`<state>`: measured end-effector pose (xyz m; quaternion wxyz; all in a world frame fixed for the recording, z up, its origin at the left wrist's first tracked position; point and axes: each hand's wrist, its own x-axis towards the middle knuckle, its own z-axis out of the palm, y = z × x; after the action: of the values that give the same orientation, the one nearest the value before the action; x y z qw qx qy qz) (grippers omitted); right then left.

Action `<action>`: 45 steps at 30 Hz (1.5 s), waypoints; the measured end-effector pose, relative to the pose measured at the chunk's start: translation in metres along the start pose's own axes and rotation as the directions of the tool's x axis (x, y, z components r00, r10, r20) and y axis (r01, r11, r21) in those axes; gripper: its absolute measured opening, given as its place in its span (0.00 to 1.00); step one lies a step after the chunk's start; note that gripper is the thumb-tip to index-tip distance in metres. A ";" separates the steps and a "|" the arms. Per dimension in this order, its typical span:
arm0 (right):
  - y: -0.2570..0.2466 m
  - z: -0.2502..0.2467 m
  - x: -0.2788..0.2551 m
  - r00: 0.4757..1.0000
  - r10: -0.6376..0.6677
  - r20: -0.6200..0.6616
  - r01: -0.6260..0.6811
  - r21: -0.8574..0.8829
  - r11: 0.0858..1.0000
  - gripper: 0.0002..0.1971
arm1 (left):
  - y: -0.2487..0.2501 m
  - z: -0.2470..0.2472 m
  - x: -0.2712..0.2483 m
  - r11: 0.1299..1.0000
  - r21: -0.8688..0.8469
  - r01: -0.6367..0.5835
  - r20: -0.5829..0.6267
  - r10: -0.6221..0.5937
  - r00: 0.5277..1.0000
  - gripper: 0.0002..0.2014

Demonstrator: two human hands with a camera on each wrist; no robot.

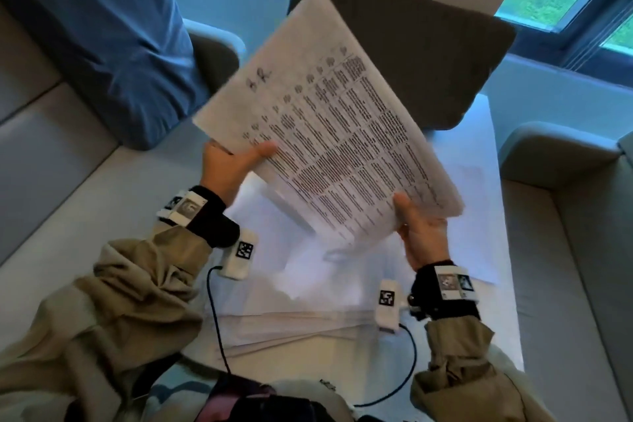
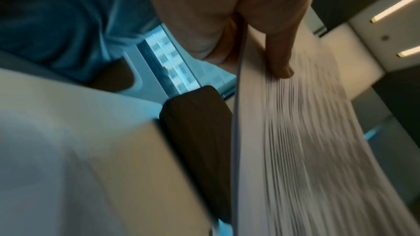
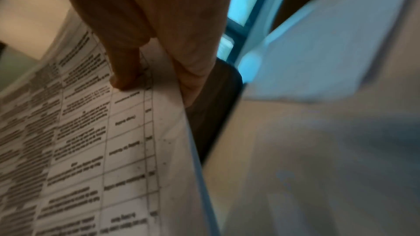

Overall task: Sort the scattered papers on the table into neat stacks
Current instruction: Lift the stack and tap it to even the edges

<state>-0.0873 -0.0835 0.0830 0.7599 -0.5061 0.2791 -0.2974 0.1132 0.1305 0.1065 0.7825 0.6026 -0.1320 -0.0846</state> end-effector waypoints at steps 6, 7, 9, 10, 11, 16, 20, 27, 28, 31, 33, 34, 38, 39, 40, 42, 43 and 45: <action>-0.012 -0.035 0.009 0.994 -0.063 -0.087 0.051 -0.128 0.990 0.22 | -0.016 -0.035 0.025 0.943 0.319 0.092 0.170 -0.153 0.974 0.18; -0.011 -0.035 0.008 0.996 -0.056 -0.076 0.044 -0.148 0.988 0.25 | -0.020 -0.034 0.023 0.917 0.391 0.079 0.209 -0.172 0.963 0.17; -0.007 -0.029 0.007 0.998 -0.053 -0.038 0.045 -0.184 0.982 0.29 | -0.026 -0.027 0.016 0.889 0.457 0.040 0.217 -0.155 0.964 0.13; -0.007 -0.026 0.006 0.997 -0.068 -0.027 0.062 -0.181 0.981 0.27 | -0.026 -0.023 0.014 0.897 0.440 0.033 0.180 -0.124 0.976 0.13; -0.008 -0.022 0.006 0.996 -0.090 -0.023 0.085 -0.166 0.982 0.22 | -0.022 -0.020 0.012 0.919 0.393 0.034 0.134 -0.094 0.987 0.13; -0.022 -0.013 0.013 0.983 -0.181 0.001 0.180 -0.121 0.976 0.08 | -0.001 -0.026 0.012 0.969 0.244 -0.025 0.122 -0.005 0.993 0.23; -0.002 -0.014 0.018 0.996 -0.086 -0.029 0.072 -0.325 0.943 0.11 | -0.022 -0.036 0.003 0.942 0.335 0.032 0.180 -0.097 0.979 0.29; 0.002 -0.009 0.016 0.995 -0.083 -0.063 0.057 -0.328 0.943 0.12 | -0.028 -0.026 -0.008 0.951 0.297 0.091 0.134 -0.136 0.982 0.22; -0.005 -0.007 0.017 0.991 -0.122 -0.053 0.100 -0.312 0.945 0.12 | -0.025 -0.025 -0.006 0.955 0.285 0.077 0.119 -0.115 0.986 0.19; -0.018 -0.003 0.021 0.977 -0.210 0.028 0.208 -0.313 0.927 0.13 | -0.019 -0.027 0.000 0.967 0.248 0.048 0.101 -0.075 0.992 0.14; -0.018 -0.001 0.022 0.979 -0.193 0.065 0.203 -0.363 0.909 0.13 | -0.021 -0.031 -0.002 0.968 0.247 0.043 0.122 -0.075 0.990 0.15; -0.015 -0.001 0.022 0.981 -0.175 0.077 0.191 -0.383 0.903 0.13 | -0.023 -0.033 -0.004 0.968 0.245 0.046 0.127 -0.079 0.989 0.18; -0.010 0.004 0.021 0.979 -0.206 0.010 0.196 -0.354 0.914 0.14 | -0.023 -0.036 -0.009 0.984 0.180 0.009 0.114 -0.030 0.993 0.22; -0.011 0.006 0.022 0.977 -0.214 -0.013 0.198 -0.324 0.925 0.15 | -0.021 -0.034 -0.008 0.986 0.167 -0.007 0.124 -0.014 0.992 0.19; -0.011 0.008 0.022 0.976 -0.217 -0.032 0.198 -0.304 0.932 0.16 | -0.019 -0.033 -0.007 0.988 0.156 -0.019 0.126 -0.001 0.992 0.17; -0.011 0.011 0.024 0.971 -0.234 -0.055 0.207 -0.306 0.929 0.15 | -0.018 -0.028 -0.006 0.986 0.165 -0.028 0.092 0.013 0.996 0.12; -0.010 0.011 0.024 0.967 -0.247 -0.058 0.216 -0.318 0.923 0.14 | -0.018 -0.026 -0.005 0.982 0.189 -0.030 0.068 0.017 0.998 0.11; -0.008 0.012 0.025 0.963 -0.260 -0.075 0.219 -0.348 0.911 0.09 | -0.018 -0.024 -0.005 0.973 0.231 -0.017 0.040 0.008 0.999 0.10</action>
<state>-0.0632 -0.0969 0.0920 0.6018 -0.6403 0.3064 -0.3661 0.1161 0.1491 0.0827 0.7047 0.6871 -0.1601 -0.0755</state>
